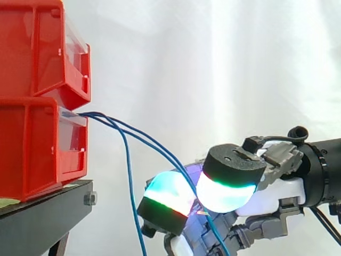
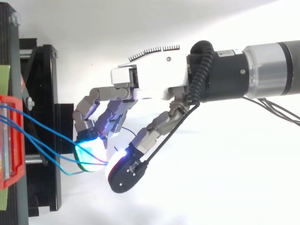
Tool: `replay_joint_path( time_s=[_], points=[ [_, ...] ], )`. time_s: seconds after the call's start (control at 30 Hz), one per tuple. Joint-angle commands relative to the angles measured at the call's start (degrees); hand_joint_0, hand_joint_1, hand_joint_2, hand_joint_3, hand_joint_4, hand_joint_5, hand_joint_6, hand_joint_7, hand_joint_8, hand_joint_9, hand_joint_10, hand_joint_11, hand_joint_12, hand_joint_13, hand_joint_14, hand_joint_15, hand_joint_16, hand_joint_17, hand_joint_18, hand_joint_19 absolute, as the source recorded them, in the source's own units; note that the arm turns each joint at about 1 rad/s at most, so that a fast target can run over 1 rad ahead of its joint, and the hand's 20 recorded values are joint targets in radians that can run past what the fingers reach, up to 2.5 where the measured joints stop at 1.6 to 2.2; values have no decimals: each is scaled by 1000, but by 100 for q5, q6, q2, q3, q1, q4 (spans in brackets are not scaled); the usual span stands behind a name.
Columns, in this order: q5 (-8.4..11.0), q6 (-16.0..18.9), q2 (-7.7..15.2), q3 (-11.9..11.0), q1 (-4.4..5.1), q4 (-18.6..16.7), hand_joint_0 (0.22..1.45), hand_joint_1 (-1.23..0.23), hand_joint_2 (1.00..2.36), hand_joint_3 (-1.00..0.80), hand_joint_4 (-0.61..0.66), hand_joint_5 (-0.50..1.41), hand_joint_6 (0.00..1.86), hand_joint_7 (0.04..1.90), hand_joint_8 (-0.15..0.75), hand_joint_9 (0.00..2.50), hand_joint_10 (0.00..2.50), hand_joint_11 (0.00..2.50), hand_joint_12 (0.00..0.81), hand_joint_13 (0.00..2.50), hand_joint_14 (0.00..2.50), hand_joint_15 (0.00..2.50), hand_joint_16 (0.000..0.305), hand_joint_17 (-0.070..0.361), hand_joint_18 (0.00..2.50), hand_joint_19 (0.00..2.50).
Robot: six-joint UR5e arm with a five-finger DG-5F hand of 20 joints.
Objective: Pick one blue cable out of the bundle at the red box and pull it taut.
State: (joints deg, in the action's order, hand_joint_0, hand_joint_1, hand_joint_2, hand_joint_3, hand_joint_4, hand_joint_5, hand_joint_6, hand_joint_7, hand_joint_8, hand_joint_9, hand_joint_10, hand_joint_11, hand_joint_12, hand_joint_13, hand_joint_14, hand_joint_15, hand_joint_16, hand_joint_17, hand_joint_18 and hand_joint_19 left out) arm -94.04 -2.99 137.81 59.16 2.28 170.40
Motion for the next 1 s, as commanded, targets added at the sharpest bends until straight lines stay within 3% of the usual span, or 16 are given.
replay_joint_path(
  time_s=[0.0,0.33,0.67,0.83,0.97],
  points=[
    [-17,0,0,-1,1,29,766,-936,1000,-500,87,-192,867,1017,303,821,13,682,367,715,9,267,44,99,723,304],
    [-9,0,0,-1,1,29,571,-818,1000,-500,99,-160,842,1075,317,898,15,685,384,748,10,292,47,107,738,395],
    [-9,0,0,-1,1,29,599,-694,1000,-492,55,-137,827,1135,313,956,16,662,389,773,10,297,48,107,767,424],
    [-9,0,0,-1,1,29,624,-739,1009,-393,82,-140,831,1201,322,952,16,672,395,783,10,306,48,108,783,424],
    [-9,0,0,-1,1,29,651,-827,1012,-352,83,-153,864,1114,318,919,14,701,389,773,10,306,48,108,784,418]
  ],
)
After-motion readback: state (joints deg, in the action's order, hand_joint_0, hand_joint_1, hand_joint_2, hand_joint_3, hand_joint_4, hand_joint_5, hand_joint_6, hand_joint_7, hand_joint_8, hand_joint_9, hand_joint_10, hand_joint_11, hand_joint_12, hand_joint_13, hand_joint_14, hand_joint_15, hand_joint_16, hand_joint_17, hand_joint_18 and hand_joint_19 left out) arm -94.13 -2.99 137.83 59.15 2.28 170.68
